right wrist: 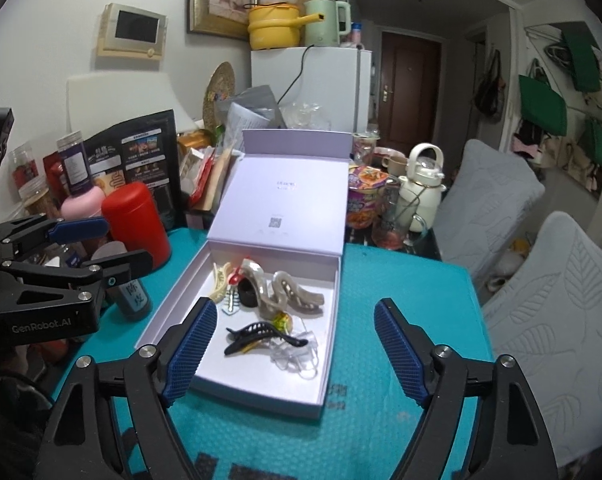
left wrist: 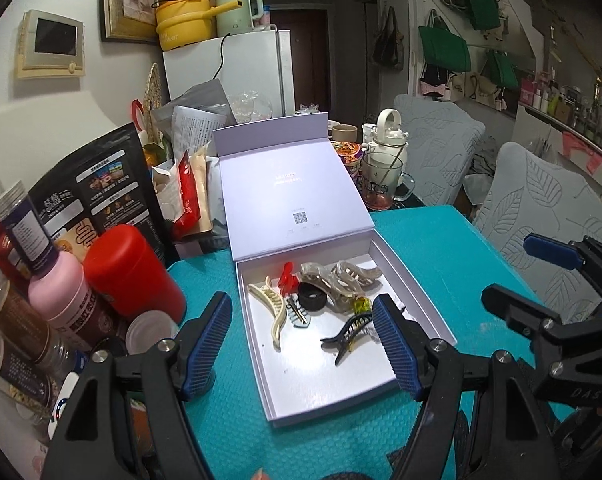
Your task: Organize rigid objects
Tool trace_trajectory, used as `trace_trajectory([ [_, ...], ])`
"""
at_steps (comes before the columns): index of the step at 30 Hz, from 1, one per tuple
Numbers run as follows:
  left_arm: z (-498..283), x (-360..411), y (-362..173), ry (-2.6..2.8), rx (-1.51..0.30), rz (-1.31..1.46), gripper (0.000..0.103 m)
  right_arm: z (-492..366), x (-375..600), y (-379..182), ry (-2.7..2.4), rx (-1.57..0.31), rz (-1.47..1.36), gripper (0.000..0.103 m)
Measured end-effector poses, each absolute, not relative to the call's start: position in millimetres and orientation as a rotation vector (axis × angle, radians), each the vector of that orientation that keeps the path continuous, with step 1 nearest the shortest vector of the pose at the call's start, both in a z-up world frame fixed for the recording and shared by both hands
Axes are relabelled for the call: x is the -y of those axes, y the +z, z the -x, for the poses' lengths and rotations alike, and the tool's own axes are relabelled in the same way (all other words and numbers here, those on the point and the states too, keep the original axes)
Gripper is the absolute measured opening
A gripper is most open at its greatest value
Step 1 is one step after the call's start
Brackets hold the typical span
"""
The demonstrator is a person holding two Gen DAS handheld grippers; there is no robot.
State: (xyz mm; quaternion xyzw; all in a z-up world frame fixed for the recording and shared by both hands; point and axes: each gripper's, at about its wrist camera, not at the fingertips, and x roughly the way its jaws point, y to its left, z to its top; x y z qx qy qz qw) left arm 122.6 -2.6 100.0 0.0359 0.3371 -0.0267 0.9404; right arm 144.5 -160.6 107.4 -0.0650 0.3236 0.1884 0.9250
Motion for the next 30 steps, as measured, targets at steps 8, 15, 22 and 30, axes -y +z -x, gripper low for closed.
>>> trace_trajectory([
  [8, -86.9, 6.0, 100.6, -0.061, -0.651, -0.089, 0.073, -116.3, 168.8, 102.6, 0.358, -0.667, 0.11, 0.083],
  [15, -61.1, 12.2, 90.6, -0.073, -0.641, -0.115, 0.073, -94.9, 171.9, 91.8, 0.325, -0.689, 0.089, 0.083],
  [22, -43.7, 13.3, 75.1, -0.088, -0.657, -0.103, 0.073, -66.7, 167.7, 84.6, 0.278, -0.686, 0.117, 0.083],
  [30, -32.2, 10.0, 60.6, -0.088, -0.677, -0.069, 0.073, -43.5, 161.6, 77.8, 0.293, -0.685, 0.136, 0.085],
])
